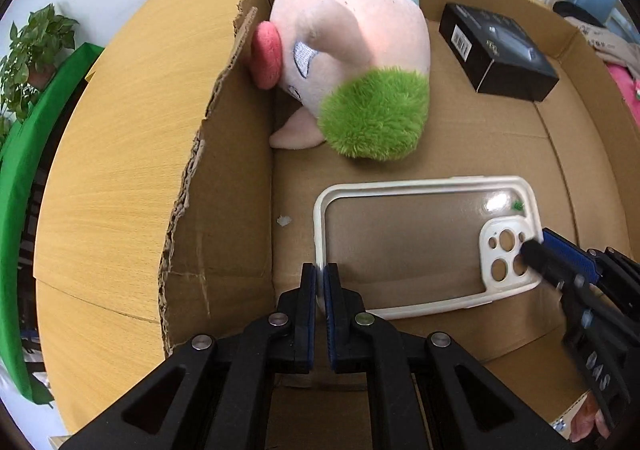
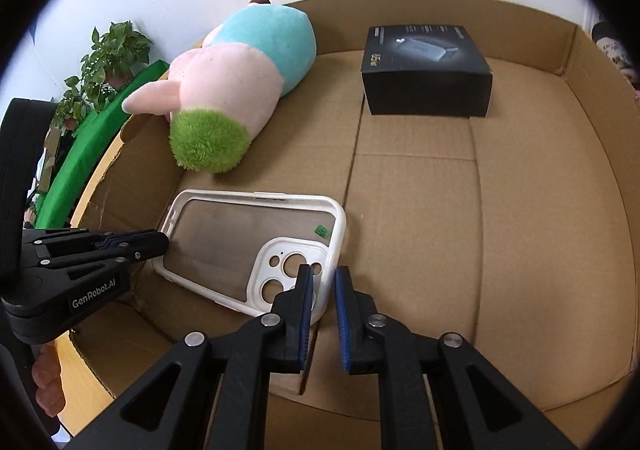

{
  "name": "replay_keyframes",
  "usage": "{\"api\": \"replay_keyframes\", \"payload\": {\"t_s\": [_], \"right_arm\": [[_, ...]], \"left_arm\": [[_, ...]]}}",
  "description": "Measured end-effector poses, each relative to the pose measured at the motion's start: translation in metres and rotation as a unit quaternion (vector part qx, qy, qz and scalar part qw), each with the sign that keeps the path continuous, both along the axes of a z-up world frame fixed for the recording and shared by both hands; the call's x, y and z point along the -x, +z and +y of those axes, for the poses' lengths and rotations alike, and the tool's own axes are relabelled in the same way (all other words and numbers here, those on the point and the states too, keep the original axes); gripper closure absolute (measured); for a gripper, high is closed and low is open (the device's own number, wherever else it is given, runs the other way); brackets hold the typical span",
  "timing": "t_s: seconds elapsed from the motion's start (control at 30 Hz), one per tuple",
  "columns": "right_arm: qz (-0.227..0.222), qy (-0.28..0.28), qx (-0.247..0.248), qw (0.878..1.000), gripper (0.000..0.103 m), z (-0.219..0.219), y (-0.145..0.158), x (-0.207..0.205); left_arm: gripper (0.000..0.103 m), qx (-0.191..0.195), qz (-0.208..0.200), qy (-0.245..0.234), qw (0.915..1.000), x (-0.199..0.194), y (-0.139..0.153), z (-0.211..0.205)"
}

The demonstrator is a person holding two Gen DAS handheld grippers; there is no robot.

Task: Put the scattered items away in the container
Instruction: 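Open the right gripper to drop the phone case into the box, then move both grippers to the black sunglasses on the table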

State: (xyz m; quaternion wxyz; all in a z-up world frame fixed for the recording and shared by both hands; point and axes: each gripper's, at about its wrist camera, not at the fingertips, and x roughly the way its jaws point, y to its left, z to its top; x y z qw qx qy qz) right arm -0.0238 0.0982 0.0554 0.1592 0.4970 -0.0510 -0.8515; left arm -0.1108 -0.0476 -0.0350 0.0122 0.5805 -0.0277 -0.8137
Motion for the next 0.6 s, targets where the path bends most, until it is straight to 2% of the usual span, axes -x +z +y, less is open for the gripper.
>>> {"api": "replay_keyframes", "payload": {"t_s": [0.07, 0.13, 0.2, 0.23, 0.27, 0.3, 0.43, 0.53, 0.6], "right_arm": [[0.021, 0.008, -0.016, 1.000, 0.059, -0.001, 0.005, -0.008], [0.050, 0.005, -0.031, 0.998, 0.045, 0.003, 0.015, -0.021], [0.087, 0.003, -0.052, 0.995, 0.040, 0.009, 0.031, -0.041], [0.101, 0.003, -0.058, 0.993, 0.034, 0.012, 0.038, -0.048], [0.119, 0.004, -0.065, 0.991, 0.028, 0.016, 0.047, -0.058], [0.135, 0.003, -0.073, 0.988, 0.026, 0.020, 0.056, -0.068], [0.165, -0.011, -0.082, 0.983, 0.024, 0.035, 0.082, -0.088], [0.178, -0.013, -0.083, 0.980, 0.024, 0.041, 0.096, -0.099], [0.185, -0.008, -0.095, 0.978, 0.024, 0.042, 0.101, -0.107]], "left_arm": [[0.098, -0.018, 0.021, 0.002, 0.9996, -0.007, 0.008, -0.002], [0.085, -0.018, 0.054, 0.008, 0.9983, -0.020, 0.023, -0.003], [0.022, -0.015, 0.099, 0.015, 0.9948, -0.037, 0.043, -0.003], [0.012, -0.014, 0.135, 0.021, 0.9905, -0.050, 0.057, -0.003], [0.007, -0.016, 0.165, 0.024, 0.9858, -0.061, 0.068, -0.003], [0.007, -0.020, 0.197, 0.023, 0.9799, -0.076, 0.082, 0.000], [0.006, -0.021, 0.262, 0.027, 0.9644, -0.106, 0.111, 0.008], [0.002, -0.031, 0.286, 0.022, 0.9574, -0.123, 0.123, 0.015], [0.002, -0.031, 0.285, 0.016, 0.9578, -0.130, 0.127, 0.019]]}}
